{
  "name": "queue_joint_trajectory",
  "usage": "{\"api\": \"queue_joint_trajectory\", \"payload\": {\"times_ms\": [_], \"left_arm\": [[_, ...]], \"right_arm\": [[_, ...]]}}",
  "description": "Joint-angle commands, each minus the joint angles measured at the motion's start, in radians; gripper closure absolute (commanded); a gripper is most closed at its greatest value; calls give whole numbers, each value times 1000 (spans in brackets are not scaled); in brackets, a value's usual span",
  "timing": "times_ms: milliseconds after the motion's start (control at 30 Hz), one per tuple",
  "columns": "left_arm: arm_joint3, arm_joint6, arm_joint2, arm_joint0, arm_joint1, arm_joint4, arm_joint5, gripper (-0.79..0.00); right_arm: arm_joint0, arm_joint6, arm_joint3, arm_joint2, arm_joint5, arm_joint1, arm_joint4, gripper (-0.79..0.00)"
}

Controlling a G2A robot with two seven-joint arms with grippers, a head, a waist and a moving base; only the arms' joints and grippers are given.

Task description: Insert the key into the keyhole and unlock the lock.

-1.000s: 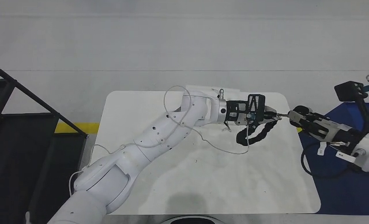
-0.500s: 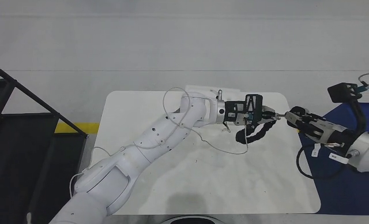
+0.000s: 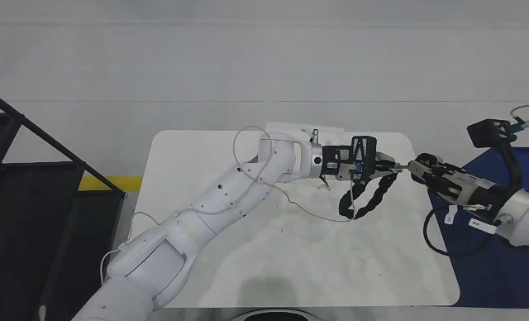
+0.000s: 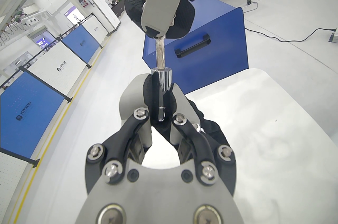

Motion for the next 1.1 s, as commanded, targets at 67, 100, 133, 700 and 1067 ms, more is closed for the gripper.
{"api": "queue_joint_trajectory", "payload": {"times_ms": [67,100,133,700,1067], "left_arm": [[1,4,-3,2,-1,1,1,0],[2,5,-3,2,-2,1,0,0],[2,5,-4,2,-2,1,-1,0],[2,3,-14,9,-8,1,0,0],[-11,-9,-15,16,-10,13,4,0]], "right_arm": [[1,1,1,-2,-1,2,1,0],[2,0,1,-3,-1,3,1,0],[2,1,2,-4,-1,3,1,0],[1,-21,-2,-38,19,11,-37,0],[2,-16,1,-62,38,16,-59,0]]}}
